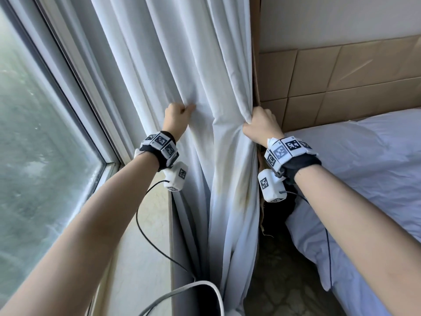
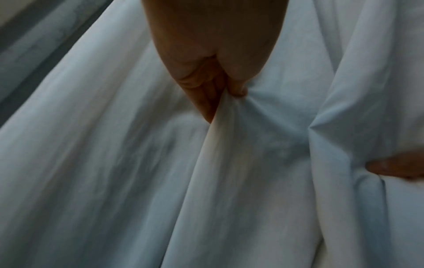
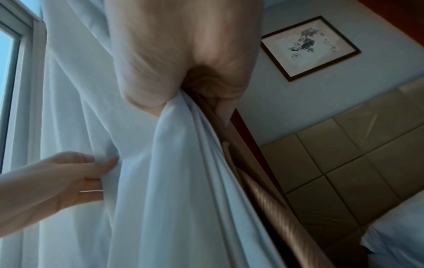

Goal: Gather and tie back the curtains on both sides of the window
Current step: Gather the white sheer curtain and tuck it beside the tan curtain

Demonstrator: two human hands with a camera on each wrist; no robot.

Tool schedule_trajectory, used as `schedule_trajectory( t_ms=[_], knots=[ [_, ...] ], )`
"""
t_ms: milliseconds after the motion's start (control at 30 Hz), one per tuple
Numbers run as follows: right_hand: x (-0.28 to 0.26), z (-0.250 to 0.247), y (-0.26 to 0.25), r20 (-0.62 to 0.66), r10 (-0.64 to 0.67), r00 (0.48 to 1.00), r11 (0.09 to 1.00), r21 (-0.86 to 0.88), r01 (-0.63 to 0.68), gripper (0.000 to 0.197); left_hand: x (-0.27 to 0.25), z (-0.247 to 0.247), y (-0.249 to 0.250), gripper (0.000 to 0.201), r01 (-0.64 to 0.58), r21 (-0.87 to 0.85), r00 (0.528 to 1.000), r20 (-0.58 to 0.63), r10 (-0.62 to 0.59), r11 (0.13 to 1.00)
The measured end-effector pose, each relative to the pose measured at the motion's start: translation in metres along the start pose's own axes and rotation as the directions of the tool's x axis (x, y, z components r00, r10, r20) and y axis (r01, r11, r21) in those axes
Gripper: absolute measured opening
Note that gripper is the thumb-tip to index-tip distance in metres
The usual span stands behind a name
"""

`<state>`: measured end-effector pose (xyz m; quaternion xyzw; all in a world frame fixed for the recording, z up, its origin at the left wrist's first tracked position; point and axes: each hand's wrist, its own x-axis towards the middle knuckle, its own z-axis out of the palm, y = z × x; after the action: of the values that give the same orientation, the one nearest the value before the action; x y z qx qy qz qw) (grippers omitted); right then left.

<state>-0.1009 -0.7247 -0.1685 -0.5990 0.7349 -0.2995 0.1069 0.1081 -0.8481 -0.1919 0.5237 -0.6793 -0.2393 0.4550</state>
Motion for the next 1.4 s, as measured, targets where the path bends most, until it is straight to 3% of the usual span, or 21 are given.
schedule_trajectory(
  t_ms=[267, 367, 500, 733, 833, 900, 1000, 1067, 1233, 1333, 1400],
  knots=[
    [0.0, 0.004, -0.009, -0.005, -0.007, 1.0, 1.0, 0.009, 0.007, 0.033, -0.014, -0.029, 0.002, 0.05, -0.139, 0.122, 0.981, -0.118, 0.153, 0.983],
    [-0.001, 0.006, -0.01, -0.007, -0.013, 1.0, 1.0, 0.004, 0.013, 0.033, -0.015, -0.035, 0.001, 0.041, -0.103, 0.029, 0.98, -0.165, 0.107, 0.994],
    [0.001, 0.008, -0.01, -0.014, -0.012, 1.0, 1.0, -0.001, 0.012, 0.031, -0.019, -0.039, -0.007, 0.035, -0.078, -0.111, 0.99, -0.123, 0.064, 0.991],
    [-0.001, 0.01, -0.014, -0.033, -0.029, 0.999, 0.999, -0.016, 0.029, 0.027, -0.033, -0.037, -0.001, 0.031, -0.132, 0.088, 0.974, -0.172, 0.146, 0.987],
    [-0.001, 0.013, -0.017, -0.048, -0.041, 0.998, 0.999, -0.028, 0.039, 0.027, -0.044, -0.03, 0.004, 0.021, -0.118, 0.072, 0.977, -0.17, 0.129, 0.99],
    [0.0, 0.014, -0.017, -0.056, -0.039, 0.998, 0.999, -0.033, 0.037, 0.027, -0.062, -0.022, 0.011, 0.015, -0.179, 0.049, 0.971, -0.153, 0.185, 0.983],
    [0.001, 0.011, -0.017, -0.038, -0.029, 0.999, 1.0, -0.012, 0.029, 0.026, -0.097, -0.008, 0.035, 0.017, -0.42, 0.062, 0.901, -0.093, 0.424, 0.905],
    [0.001, 0.01, -0.019, 0.001, -0.035, 0.999, 0.999, 0.03, 0.035, 0.025, -0.105, 0.005, 0.052, 0.022, -0.494, 0.039, 0.869, -0.017, 0.494, 0.869],
    [-0.004, 0.018, -0.023, 0.05, -0.067, 0.996, 0.993, 0.101, 0.062, 0.027, -0.078, 0.028, 0.088, 0.031, -0.304, 0.057, 0.942, 0.167, 0.291, 0.951],
    [-0.005, 0.018, -0.016, 0.052, -0.04, 0.998, 0.986, 0.165, 0.031, 0.029, -0.066, 0.032, 0.097, 0.027, -0.287, 0.126, 0.936, 0.249, 0.249, 0.95],
    [-0.003, 0.015, -0.009, 0.067, -0.023, 0.998, 0.971, 0.24, 0.007, 0.027, -0.066, 0.031, 0.098, 0.035, -0.27, 0.144, 0.925, 0.314, 0.215, 0.952]
  ],
)
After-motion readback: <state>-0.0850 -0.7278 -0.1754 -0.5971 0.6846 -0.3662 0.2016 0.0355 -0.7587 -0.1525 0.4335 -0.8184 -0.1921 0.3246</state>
